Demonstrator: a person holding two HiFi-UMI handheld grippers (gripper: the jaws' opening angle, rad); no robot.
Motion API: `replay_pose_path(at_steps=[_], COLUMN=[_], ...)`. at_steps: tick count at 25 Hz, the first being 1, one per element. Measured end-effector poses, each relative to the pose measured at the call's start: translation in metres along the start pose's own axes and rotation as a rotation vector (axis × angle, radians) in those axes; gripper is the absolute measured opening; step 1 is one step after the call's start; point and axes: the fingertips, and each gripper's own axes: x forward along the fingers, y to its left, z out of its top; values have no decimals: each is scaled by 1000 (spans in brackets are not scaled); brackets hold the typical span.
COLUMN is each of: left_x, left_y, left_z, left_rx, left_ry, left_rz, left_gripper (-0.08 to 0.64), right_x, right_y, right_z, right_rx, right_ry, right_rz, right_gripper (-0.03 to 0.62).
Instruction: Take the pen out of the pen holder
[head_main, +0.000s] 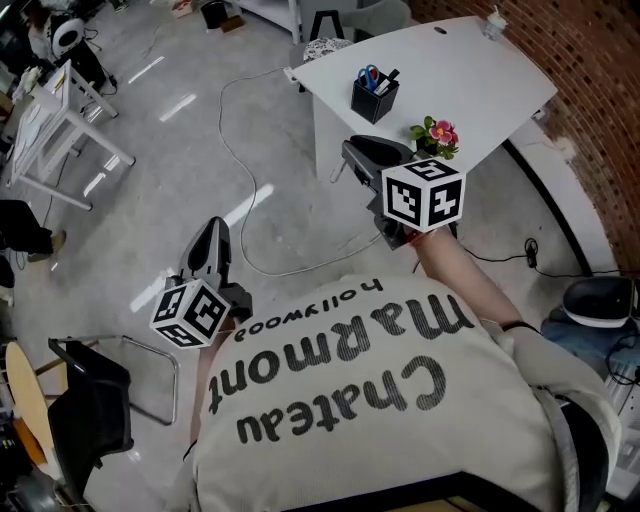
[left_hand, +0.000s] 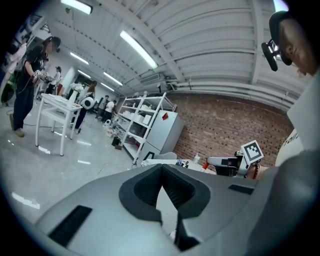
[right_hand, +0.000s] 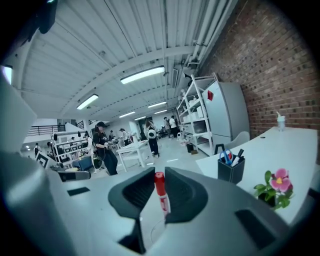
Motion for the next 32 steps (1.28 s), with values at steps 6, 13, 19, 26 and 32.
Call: replay_pose_path(at_steps=[6,13,19,26,32], left_x=[-6,-9,-22,-43,-57], left_y=[-14,-50,-98,-145,-179], left_z=[-8,-15,-37,-68,-88], left_rx=[-14,-35,-58,-76,-94], left_ry=[-6,-30,-27,-35,-54], left_rz=[-6,-4,-2,34,54], left_gripper=[2,2,2,2,2], right_x=[-12,-43,-84,-130,-165], right_y=[4,-11,-26,-45,-61], right_z=[-1,-8,-16,-39,-55], right_rx=[-13,15,2,-7,-2], right_ry=[-21,2,26,48,63], right_rz=[34,64,78,103,122], right_gripper=[64,64,63,64,64])
